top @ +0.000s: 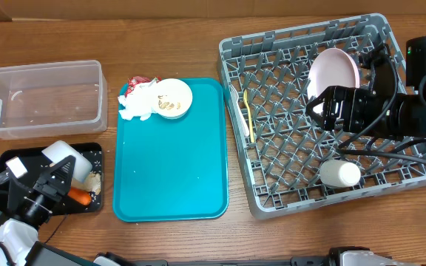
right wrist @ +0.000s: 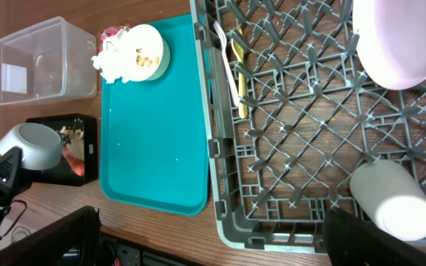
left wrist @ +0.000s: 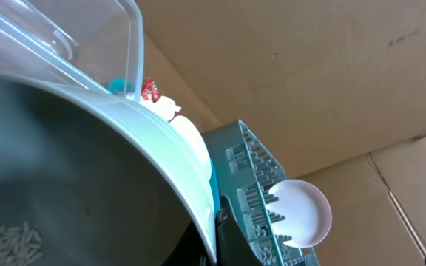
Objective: Sort waste into correct bins and load items into the dishwasher rack
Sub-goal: 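Tip the bowl over the black tray to empty the shells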
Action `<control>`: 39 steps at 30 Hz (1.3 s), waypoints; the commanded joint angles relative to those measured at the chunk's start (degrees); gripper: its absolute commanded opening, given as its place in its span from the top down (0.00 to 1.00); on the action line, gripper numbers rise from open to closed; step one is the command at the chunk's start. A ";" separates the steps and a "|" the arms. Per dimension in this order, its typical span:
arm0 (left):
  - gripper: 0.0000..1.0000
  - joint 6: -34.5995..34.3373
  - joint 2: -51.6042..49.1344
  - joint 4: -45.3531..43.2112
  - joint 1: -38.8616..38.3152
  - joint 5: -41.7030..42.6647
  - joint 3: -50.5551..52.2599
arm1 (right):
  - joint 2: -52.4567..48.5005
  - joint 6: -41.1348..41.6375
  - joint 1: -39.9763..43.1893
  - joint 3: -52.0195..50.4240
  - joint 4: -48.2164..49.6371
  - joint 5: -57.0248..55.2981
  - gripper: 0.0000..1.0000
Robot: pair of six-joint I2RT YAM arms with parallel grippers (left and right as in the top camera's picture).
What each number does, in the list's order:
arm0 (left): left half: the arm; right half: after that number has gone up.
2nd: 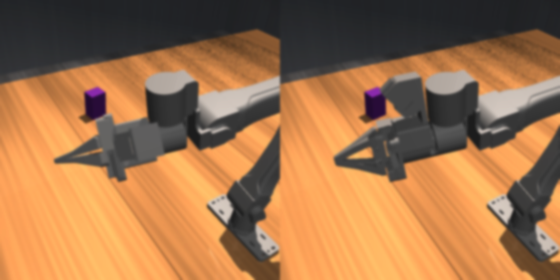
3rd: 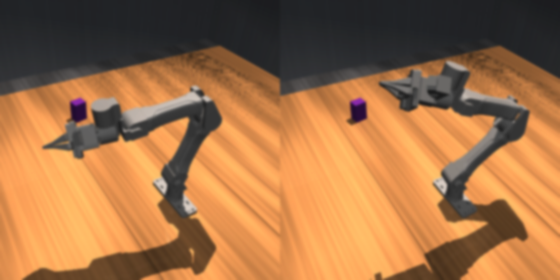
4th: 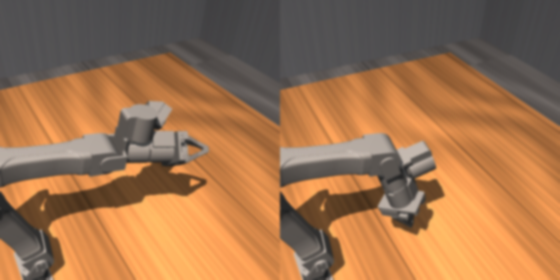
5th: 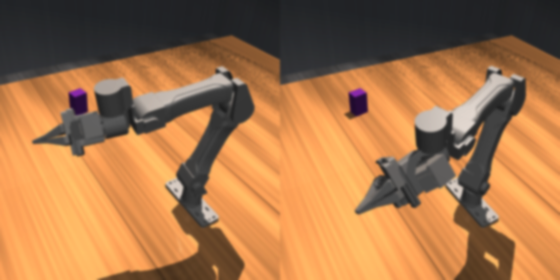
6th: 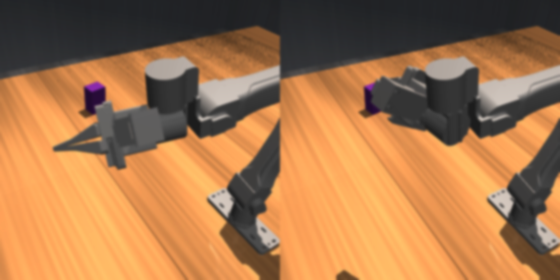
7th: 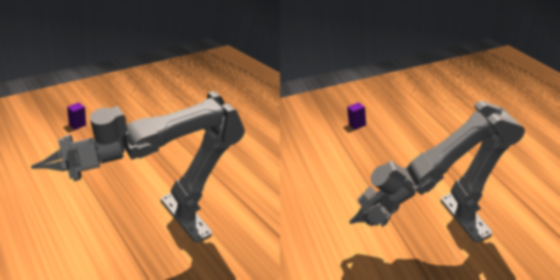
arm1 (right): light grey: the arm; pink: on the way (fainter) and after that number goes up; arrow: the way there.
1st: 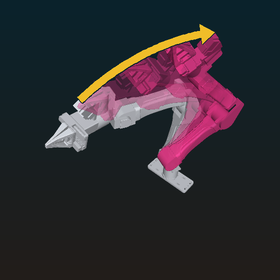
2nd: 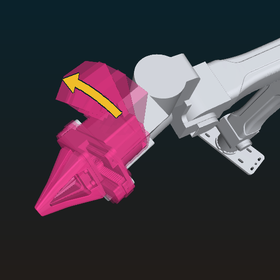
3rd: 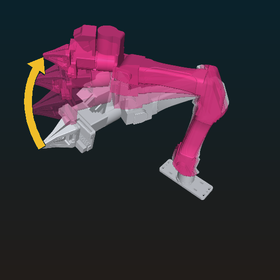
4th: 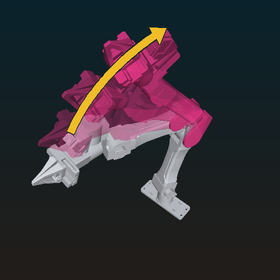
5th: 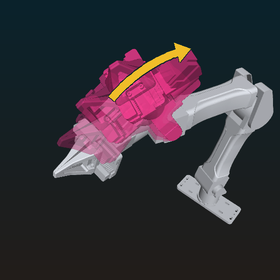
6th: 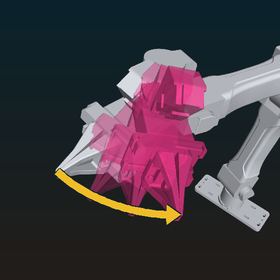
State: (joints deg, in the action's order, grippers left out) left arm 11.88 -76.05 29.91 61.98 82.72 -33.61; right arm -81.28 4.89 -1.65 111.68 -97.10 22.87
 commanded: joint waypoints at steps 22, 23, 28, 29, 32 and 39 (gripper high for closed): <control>0.96 4.04 -0.44 0.94 0.17 3.54 0.20 | 0.48 -0.15 -0.26 -0.09 0.07 -0.33 0.00; 0.96 3.96 -0.44 -0.02 0.17 3.08 0.20 | 0.48 -0.15 -0.26 -0.09 0.07 -0.35 0.00; 0.96 5.73 -0.44 -0.72 0.17 6.08 0.20 | 0.48 -0.15 -0.26 -0.09 0.09 -0.35 0.00; 0.96 5.73 -0.44 -0.81 0.17 5.40 0.20 | 0.48 -0.15 -0.26 -0.09 0.09 -0.33 0.00; 0.96 5.90 -0.44 -0.81 0.20 6.12 0.20 | 0.48 -0.15 -0.26 -0.09 0.07 -0.35 0.00; 0.96 4.37 -0.44 -0.13 -0.44 7.50 0.20 | 0.48 -0.17 -0.26 -0.09 0.15 -0.33 0.00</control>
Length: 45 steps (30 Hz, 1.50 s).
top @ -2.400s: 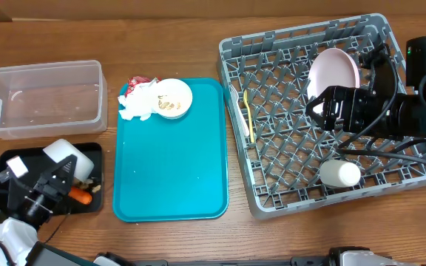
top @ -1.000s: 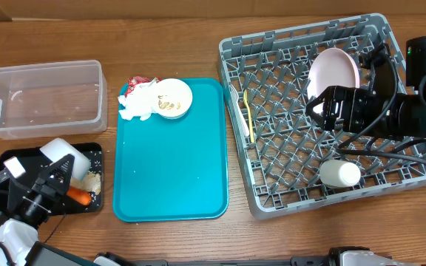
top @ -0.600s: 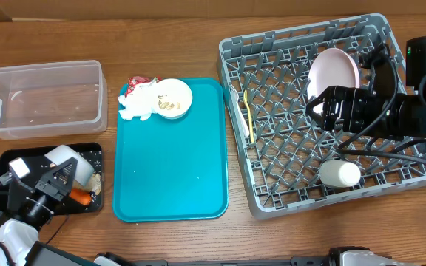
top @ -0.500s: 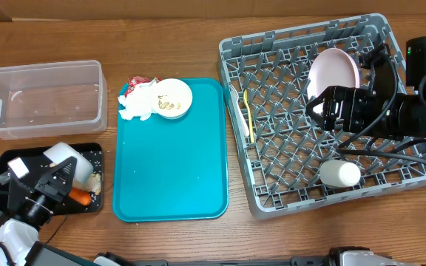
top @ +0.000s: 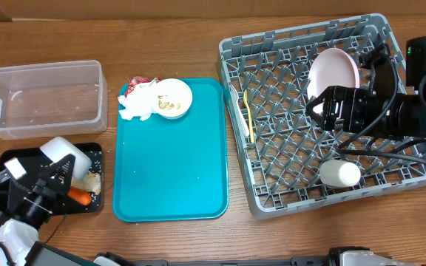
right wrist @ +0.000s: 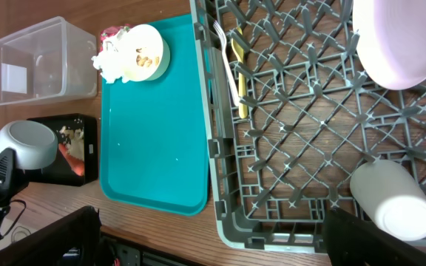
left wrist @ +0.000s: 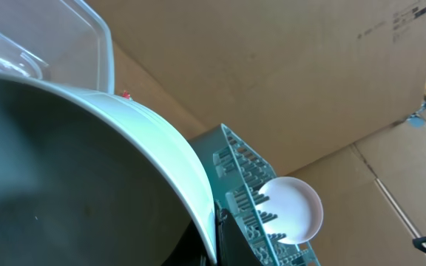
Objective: Sort waste into correct bins and load items into the dishwasher rack
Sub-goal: 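Tip the bowl over the black tray to empty the shells, then carry the empty bowl right and set it in the rack's front left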
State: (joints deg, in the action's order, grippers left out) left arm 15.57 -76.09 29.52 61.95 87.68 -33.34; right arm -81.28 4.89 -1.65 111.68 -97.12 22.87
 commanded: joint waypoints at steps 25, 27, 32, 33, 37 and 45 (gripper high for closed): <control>0.96 -45.29 -0.98 -46.56 -57.92 -26.27 -14.32 | 0.48 -0.13 -0.26 -0.09 0.09 -0.31 0.00; 0.96 -50.60 -2.45 -54.23 -62.82 -31.45 -14.32 | 0.48 -0.13 -0.26 -0.09 0.09 -0.31 0.00; 0.96 -57.81 -11.10 -70.82 -73.20 -38.01 -14.32 | 0.48 -0.13 -0.26 -0.09 0.17 -0.33 0.00; 0.96 -59.25 -13.51 -74.64 -74.93 -38.80 -14.34 | 0.48 -0.13 -0.26 -0.09 0.15 -0.33 0.00; 0.96 -64.83 -23.82 -88.72 -80.46 -41.94 -15.76 | 0.48 -0.13 -0.26 -0.09 0.09 -0.33 0.00; 0.96 -65.94 -38.10 -94.03 -87.32 -38.75 -27.54 | 0.48 -0.11 -0.26 -0.09 0.09 -0.31 0.00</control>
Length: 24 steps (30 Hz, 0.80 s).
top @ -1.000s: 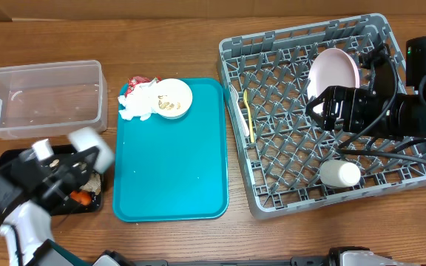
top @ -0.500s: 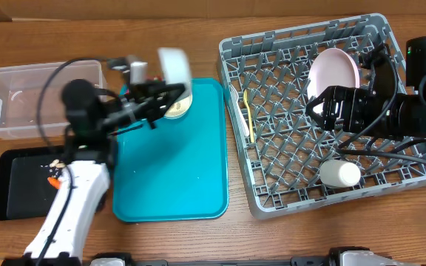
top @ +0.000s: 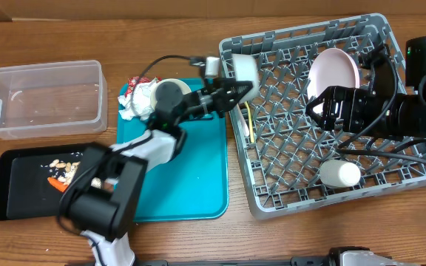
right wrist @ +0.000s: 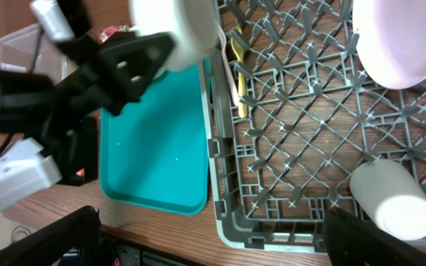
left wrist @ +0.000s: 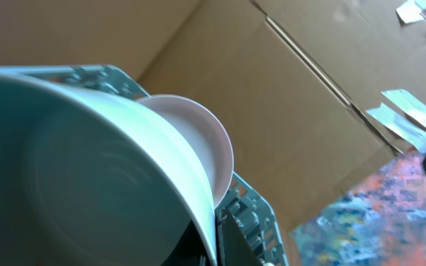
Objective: Sort waste into correct bins and load items into the dishwasher rack
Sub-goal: 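Carry the empty bowl right and set it in the rack's front left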
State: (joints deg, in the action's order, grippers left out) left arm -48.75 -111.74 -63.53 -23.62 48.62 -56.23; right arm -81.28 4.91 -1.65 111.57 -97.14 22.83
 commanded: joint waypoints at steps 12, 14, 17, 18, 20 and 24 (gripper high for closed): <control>0.96 -2.34 -8.26 1.81 -3.10 -5.81 -7.74 | 0.48 -0.15 -0.26 0.02 0.11 -0.28 0.00; 0.96 -2.32 -8.37 1.77 -3.17 -5.81 -7.76 | 0.48 -0.13 -0.26 0.02 0.11 -0.26 0.00; 0.96 -2.29 -8.63 1.81 -3.50 -5.97 -7.74 | 0.48 -0.13 -0.26 0.02 0.11 -0.26 0.00; 0.96 -2.29 -8.70 1.92 -3.78 -6.21 -7.74 | 0.48 -0.13 -0.26 0.02 0.11 -0.26 0.00; 0.96 -2.29 -8.79 1.95 -4.52 -7.34 -7.74 | 0.48 -0.13 -0.26 0.02 0.11 -0.26 0.00; 0.96 -2.29 -8.79 2.03 -6.14 -9.64 -7.74 | 0.48 -0.13 -0.26 0.02 0.11 -0.26 0.00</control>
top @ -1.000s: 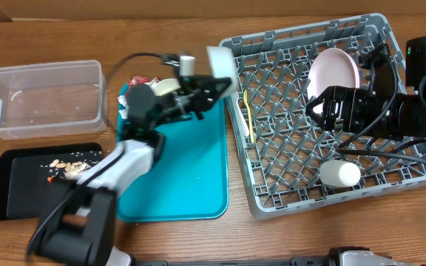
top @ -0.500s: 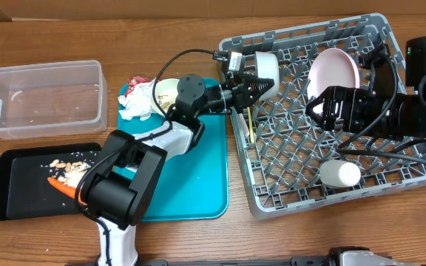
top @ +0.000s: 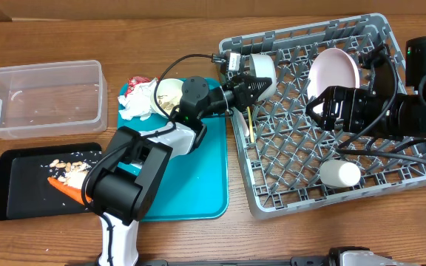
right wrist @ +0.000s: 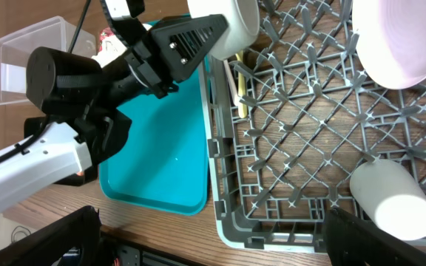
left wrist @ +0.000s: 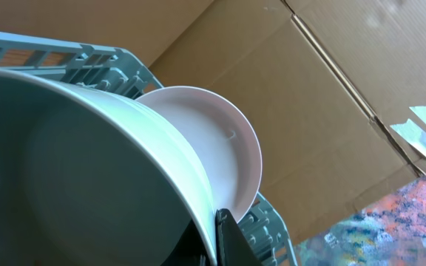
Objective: Sort waste into correct bins and load items into the dishwasher rack
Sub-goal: 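Carry the empty bowl right and set it in the rack's front left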
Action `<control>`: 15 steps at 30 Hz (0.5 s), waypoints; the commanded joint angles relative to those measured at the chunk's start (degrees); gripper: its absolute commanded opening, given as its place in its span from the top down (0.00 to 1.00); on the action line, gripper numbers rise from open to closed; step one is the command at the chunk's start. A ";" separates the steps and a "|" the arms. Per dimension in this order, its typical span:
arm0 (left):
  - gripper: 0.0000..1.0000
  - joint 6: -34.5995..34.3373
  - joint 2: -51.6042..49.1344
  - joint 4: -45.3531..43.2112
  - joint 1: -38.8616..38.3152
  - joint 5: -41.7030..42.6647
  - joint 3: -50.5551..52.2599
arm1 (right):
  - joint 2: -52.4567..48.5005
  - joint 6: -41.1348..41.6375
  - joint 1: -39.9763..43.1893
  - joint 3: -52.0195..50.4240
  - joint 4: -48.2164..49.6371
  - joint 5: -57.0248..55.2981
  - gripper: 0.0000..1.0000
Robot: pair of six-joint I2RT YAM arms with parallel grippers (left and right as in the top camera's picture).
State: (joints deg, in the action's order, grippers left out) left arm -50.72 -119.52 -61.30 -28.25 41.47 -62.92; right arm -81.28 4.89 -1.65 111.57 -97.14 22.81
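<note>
My left gripper [top: 251, 83] is shut on the rim of a white bowl [top: 261, 66], held on its side over the far-left part of the grey dishwasher rack [top: 390, 188]. The bowl [left wrist: 87, 170] fills the left wrist view, its inside bare, one black finger [left wrist: 224, 236] on its rim. A pink plate [top: 333, 70] stands in the rack behind it. A white cup [top: 339, 174] lies at the rack's near side. My right gripper [right wrist: 213, 251] hangs open above the rack, holding nothing.
A teal tray [top: 168, 177] left of the rack carries a small plate with crumbs [top: 170, 94], a white tissue [top: 135, 105] and a red wrapper [top: 137, 81]. A clear bin [top: 39, 96] and a black bin with food scraps [top: 21, 185] stand far left. Yellow cutlery [top: 249, 114] lies in the rack.
The left gripper has moved the bowl to the right, from the rack's left edge to a spot further over the rack, closer to the pink plate. The right arm has not moved.
The left gripper held the white bowl tipped over the black bin with some rice inside. Then the bowl showed bare, still over that bin. Later the bowl was at the rack's far-left edge, and now it is over the rack.
</note>
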 commanded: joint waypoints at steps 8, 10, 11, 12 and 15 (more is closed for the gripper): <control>0.96 -1.01 -1.01 2.10 -2.51 -4.85 -1.05 | 0.48 -0.11 -0.26 0.02 0.11 -0.24 0.00; 0.96 -0.98 -1.01 3.91 -2.38 -4.85 -1.05 | 0.48 -0.13 -0.26 0.02 0.11 -0.24 0.00; 0.96 -0.98 -1.01 4.66 -2.25 -4.83 -1.05 | 0.48 -0.11 -0.26 0.02 0.11 -0.24 0.00; 0.96 -1.03 -1.01 5.53 -2.12 -4.83 -1.05 | 0.48 -0.11 -0.26 0.02 0.11 -0.24 0.00; 0.93 -0.81 -1.01 6.03 -1.95 -4.52 -1.05 | 0.48 -0.11 -0.26 0.02 0.11 -0.24 0.00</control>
State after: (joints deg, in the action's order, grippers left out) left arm -51.09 -119.55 -56.49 -30.68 37.85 -63.61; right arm -81.28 4.91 -1.65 111.57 -97.14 22.65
